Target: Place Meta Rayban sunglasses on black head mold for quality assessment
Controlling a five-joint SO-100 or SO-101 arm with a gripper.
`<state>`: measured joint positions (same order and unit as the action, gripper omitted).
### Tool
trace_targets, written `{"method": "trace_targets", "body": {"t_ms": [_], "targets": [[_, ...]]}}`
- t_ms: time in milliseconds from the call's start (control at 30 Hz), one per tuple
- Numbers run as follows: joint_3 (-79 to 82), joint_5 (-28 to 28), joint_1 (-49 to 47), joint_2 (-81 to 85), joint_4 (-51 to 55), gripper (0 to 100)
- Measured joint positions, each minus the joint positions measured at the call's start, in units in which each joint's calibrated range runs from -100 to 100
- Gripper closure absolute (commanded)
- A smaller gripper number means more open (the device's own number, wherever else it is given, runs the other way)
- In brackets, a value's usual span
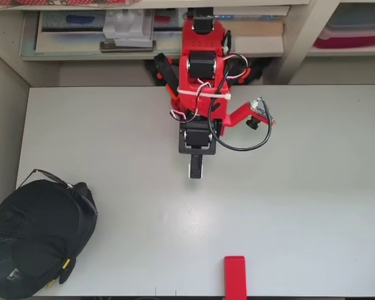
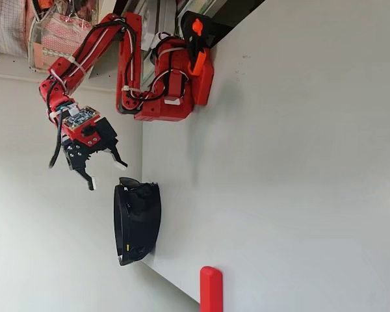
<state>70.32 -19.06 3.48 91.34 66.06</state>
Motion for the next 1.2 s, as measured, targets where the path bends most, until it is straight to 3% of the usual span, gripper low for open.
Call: {"method": "trace_targets", "body": {"t_ms": [233, 300, 367, 533, 1200], "targets": [[7.49, -3.60, 0.00, 6.55, -2.45, 8], [8.84, -3.91, 0.00, 6.55, -2.96, 13], [10.37, -3.97, 0.00, 6.55, -3.39, 31], [14.79, -3.97, 0.00, 6.55, -6.52, 99], [28.96, -3.85, 0.00, 6.55, -12.53, 99]]}}
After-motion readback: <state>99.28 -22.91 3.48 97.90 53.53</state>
